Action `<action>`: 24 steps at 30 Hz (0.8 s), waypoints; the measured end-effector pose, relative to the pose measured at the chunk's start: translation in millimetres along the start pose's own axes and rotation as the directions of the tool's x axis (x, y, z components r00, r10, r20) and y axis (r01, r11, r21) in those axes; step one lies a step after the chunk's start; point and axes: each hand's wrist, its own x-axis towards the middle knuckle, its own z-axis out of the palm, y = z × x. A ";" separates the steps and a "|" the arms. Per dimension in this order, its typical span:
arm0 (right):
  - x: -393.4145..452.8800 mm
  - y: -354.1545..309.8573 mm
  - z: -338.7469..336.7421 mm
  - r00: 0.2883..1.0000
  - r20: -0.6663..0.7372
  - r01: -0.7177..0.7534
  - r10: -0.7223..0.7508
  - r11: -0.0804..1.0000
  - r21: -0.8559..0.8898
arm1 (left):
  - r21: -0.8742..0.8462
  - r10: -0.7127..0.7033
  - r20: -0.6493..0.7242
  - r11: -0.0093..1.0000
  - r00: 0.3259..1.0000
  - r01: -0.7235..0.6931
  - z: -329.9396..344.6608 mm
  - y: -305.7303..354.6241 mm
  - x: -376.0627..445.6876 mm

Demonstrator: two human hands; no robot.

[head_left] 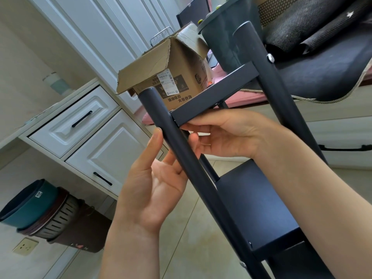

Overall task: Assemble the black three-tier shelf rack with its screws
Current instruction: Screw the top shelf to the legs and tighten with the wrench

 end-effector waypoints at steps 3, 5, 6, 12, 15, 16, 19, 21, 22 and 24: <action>0.0 1.5 0.4 1.000 -0.006 0.011 -0.011 1.000 -0.020 | -0.085 -0.032 0.057 0.996 0.998 0.037 -1.9 1.1 1.5; -0.2 1.3 0.4 1.000 -0.005 0.019 -0.019 1.000 -0.020 | -0.098 -0.065 0.039 0.993 0.997 0.069 0.2 0.6 1.8; 0.0 1.1 0.1 1.000 -0.003 0.021 -0.021 1.000 -0.020 | -0.096 -0.073 0.027 0.993 0.997 0.075 0.8 -0.1 1.5; 1.5 2.4 -0.3 0.999 0.027 0.025 -0.025 0.999 -0.022 | -0.141 -0.086 -0.007 0.986 0.996 0.084 0.5 -1.4 3.2; 2.6 2.7 -1.4 0.999 0.029 0.045 -0.044 0.998 -0.035 | -0.176 -0.092 -0.010 0.980 0.996 0.088 2.3 -3.0 3.4; 3.4 3.0 -1.9 0.998 0.025 0.054 -0.053 0.998 -0.043 | -0.181 -0.091 -0.010 0.980 0.996 0.088 2.6 -3.7 3.9; 5.2 4.8 -3.5 0.997 0.021 0.080 -0.079 0.995 -0.053 | -0.187 -0.086 -0.012 0.979 0.996 0.082 2.1 -4.9 6.6; 5.2 6.5 -4.4 0.996 0.037 0.084 -0.082 0.995 -0.052 | -0.192 -0.079 0.001 0.978 0.997 0.078 0.6 -5.2 8.2; 5.3 7.4 -4.6 0.996 0.047 0.083 -0.081 0.995 -0.046 | -0.190 -0.074 0.009 0.979 0.997 0.075 0.1 -5.4 8.7; 5.0 8.4 -5.2 0.995 0.059 0.086 -0.084 0.996 -0.036 | -0.172 -0.068 0.024 0.982 0.997 0.071 -2.0 -5.1 11.0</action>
